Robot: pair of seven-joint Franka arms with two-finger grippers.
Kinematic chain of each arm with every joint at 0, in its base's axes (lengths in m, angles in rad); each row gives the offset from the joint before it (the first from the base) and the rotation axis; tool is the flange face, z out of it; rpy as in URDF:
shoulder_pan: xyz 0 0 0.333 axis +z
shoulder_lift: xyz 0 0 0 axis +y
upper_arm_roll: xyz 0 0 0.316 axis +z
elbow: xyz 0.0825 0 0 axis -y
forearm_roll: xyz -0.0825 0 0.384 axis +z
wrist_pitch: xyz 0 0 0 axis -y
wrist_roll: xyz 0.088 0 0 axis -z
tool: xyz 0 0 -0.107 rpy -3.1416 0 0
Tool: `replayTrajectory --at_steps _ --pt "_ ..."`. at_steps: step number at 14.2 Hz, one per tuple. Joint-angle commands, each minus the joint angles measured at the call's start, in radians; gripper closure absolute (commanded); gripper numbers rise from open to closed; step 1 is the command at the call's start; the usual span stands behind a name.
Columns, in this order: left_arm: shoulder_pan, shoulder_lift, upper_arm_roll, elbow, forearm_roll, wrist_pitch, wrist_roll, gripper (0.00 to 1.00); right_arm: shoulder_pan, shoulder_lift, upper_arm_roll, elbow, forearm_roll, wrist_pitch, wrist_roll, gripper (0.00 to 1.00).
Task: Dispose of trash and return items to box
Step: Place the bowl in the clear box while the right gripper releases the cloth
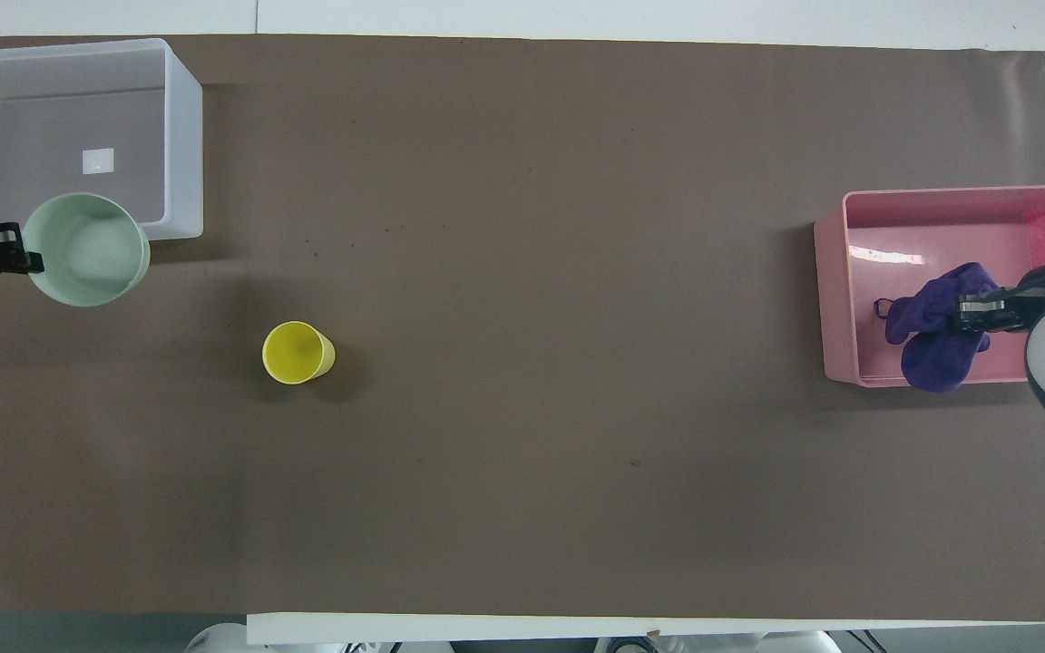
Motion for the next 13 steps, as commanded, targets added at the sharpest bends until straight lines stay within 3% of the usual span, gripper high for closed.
replayTrajectory --at_steps 1,3,4,6,8,9,10,11,13 --pt "0.004 0.244 0.000 0.245 -0.015 0.034 -0.043 1.00 -0.018 0.003 0.013 -0.020 -0.008 0.030 -0.029 0.84" --pt "0.033 0.322 0.004 0.264 -0.007 0.160 -0.043 1.00 -0.017 0.006 0.014 -0.010 -0.008 0.026 -0.047 0.45" --pt "0.036 0.360 0.006 0.262 -0.003 0.206 -0.043 1.00 -0.014 0.009 0.014 -0.004 -0.008 0.021 -0.047 0.18" --pt "0.054 0.404 0.016 0.257 -0.003 0.225 -0.043 1.00 0.000 0.004 0.019 0.016 -0.005 -0.008 -0.046 0.05" --pt "0.053 0.430 0.018 0.245 -0.003 0.257 -0.045 0.99 0.060 0.000 0.022 0.074 0.007 -0.091 -0.024 0.02" --pt "0.053 0.430 0.018 0.216 0.005 0.293 -0.042 0.73 0.089 0.000 0.022 0.110 0.007 -0.126 0.006 0.02" --pt "0.053 0.428 0.018 0.198 0.006 0.327 -0.042 0.23 0.106 -0.003 0.022 0.131 0.007 -0.154 0.035 0.02" --pt "0.048 0.427 0.018 0.207 0.006 0.321 -0.045 0.05 0.124 -0.005 0.022 0.166 0.007 -0.189 0.052 0.02" --pt "0.033 0.413 0.019 0.266 0.005 0.271 -0.048 0.00 0.160 0.004 0.024 0.257 0.007 -0.287 0.062 0.02"
